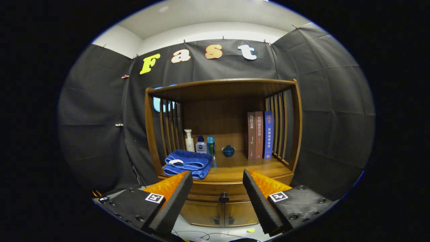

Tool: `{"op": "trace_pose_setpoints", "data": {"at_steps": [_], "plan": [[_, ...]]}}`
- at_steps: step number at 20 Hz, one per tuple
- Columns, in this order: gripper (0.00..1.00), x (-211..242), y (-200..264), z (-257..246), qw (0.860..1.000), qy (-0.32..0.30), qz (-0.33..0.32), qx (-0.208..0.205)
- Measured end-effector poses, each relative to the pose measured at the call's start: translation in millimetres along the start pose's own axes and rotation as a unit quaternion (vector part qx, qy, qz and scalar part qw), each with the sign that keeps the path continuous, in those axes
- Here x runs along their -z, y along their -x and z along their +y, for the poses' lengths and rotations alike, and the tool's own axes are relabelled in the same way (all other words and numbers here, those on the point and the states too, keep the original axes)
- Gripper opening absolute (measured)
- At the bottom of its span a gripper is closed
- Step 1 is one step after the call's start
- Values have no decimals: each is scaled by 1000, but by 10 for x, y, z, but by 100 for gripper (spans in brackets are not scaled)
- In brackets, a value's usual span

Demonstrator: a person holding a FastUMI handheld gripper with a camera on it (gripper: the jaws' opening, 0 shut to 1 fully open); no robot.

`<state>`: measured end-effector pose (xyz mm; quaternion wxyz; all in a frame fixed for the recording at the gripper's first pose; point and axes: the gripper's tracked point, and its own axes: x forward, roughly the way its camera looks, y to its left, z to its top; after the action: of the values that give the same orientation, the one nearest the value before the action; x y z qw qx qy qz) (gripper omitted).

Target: Pull open the drawer, take out the items inside it, and place them on the countertop above the cabinet.

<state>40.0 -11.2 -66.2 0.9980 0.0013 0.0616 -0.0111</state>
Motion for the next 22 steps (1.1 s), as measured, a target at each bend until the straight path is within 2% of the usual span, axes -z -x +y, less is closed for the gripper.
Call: {"op": "trace_pose_setpoints", "data": {"at_steps": [7, 14, 21, 22], "plan": [[98, 663, -493, -46, 999, -14, 51, -5], [99, 1540, -1154, -142, 994, -30, 109, 3], [98, 2178, -1476, -301, 987, -27, 157, 15], [95, 2227, -1512, -322, 987, -32, 159, 18]]}}
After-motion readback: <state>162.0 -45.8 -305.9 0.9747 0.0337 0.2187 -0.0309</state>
